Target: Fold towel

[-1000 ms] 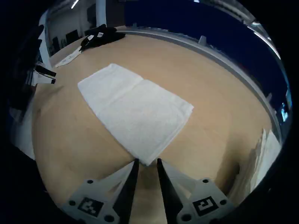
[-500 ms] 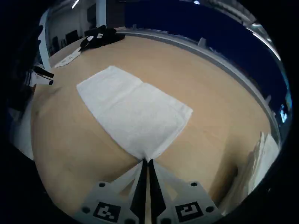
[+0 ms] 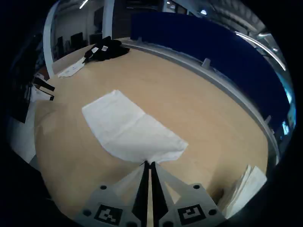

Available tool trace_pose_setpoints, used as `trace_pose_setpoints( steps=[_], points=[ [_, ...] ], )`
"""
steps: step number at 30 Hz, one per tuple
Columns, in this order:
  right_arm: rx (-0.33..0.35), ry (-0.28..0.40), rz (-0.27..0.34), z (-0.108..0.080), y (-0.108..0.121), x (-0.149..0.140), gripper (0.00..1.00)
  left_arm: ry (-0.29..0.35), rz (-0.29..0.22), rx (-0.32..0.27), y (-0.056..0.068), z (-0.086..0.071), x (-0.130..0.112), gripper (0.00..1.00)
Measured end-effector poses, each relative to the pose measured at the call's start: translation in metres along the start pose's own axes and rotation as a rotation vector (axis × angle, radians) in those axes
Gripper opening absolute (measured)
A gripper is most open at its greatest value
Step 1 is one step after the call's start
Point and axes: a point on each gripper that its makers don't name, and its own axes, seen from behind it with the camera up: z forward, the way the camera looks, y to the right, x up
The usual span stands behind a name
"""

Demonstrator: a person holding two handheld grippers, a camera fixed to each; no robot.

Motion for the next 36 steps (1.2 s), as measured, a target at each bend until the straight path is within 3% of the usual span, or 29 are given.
trace_pose_setpoints(
  steps=[9,22,30,36],
  points=[
    [0.033,0.044,-0.103,-0.002,-0.016,0.062,0.04,0.025,-0.040,0.014,-0.011,-0.018,0.000,0.92],
    [0.082,0.057,-0.167,0.012,-0.040,0.096,0.04,0.069,-0.052,0.040,-0.024,-0.044,0.003,0.92],
    [0.173,0.064,-0.225,0.039,-0.091,0.121,0.04,0.093,-0.063,0.066,-0.034,-0.065,0.000,0.92],
    [0.265,0.042,-0.219,0.076,-0.142,0.125,0.04,0.106,-0.077,0.107,-0.047,-0.081,-0.008,0.92]
  ],
)
